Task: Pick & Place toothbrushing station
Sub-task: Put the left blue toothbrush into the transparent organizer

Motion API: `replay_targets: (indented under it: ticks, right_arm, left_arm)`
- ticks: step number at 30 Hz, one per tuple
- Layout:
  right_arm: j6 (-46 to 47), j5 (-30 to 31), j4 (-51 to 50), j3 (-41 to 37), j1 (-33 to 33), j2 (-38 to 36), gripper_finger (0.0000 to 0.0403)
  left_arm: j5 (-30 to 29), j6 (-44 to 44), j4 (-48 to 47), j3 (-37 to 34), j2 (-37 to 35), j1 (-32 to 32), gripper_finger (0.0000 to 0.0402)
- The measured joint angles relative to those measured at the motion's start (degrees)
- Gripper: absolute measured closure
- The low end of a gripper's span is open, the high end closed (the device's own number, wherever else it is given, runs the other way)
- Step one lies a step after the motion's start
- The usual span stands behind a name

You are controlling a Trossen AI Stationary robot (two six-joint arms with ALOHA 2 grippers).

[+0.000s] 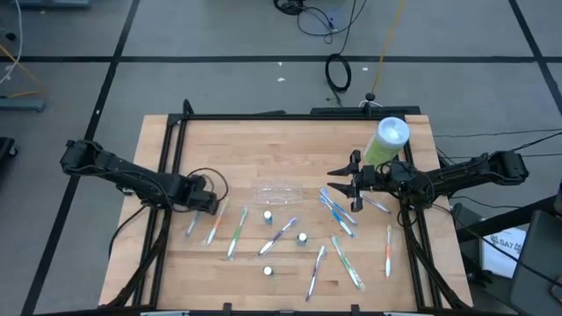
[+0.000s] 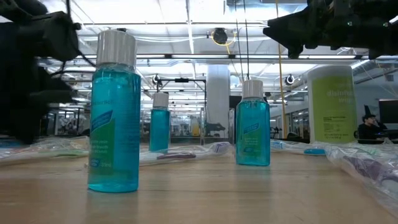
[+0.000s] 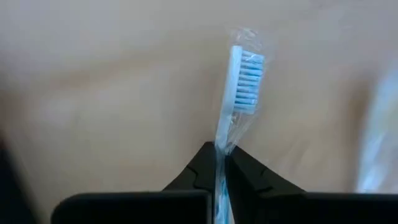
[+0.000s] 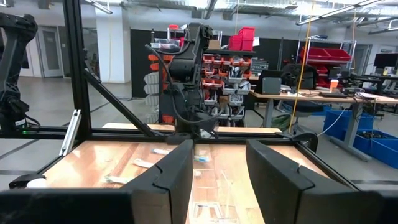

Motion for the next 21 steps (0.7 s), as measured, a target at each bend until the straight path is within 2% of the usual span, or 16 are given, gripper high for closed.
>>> replay_targets:
  ticks: [6, 13, 17, 21]
  right_arm:
    - [0.06, 0.04, 0.98, 0.04, -0.1, 0.0, 0.0264]
    - [0.11, 0.04, 0.99, 0.04, -0.11, 0.0, 0.0263]
    - [0.13, 0.04, 0.98, 0.04, -0.11, 0.0, 0.0263]
    - [0.13, 0.02, 0.84, 0.04, -0.11, 0.0, 0.0263]
  left_arm:
    - [-7.16, 5.68, -0.5, 7.21, -0.6, -0.44, 0.0395]
    - [-23.6, 20.13, 2.29, 18.68, -0.68, -0.59, 0.0391]
    - [-32.47, 35.45, 14.6, 22.13, -0.7, -1.28, 0.0393]
    - [-35.35, 52.62, 32.61, 22.45, -0.68, -1.58, 0.0385]
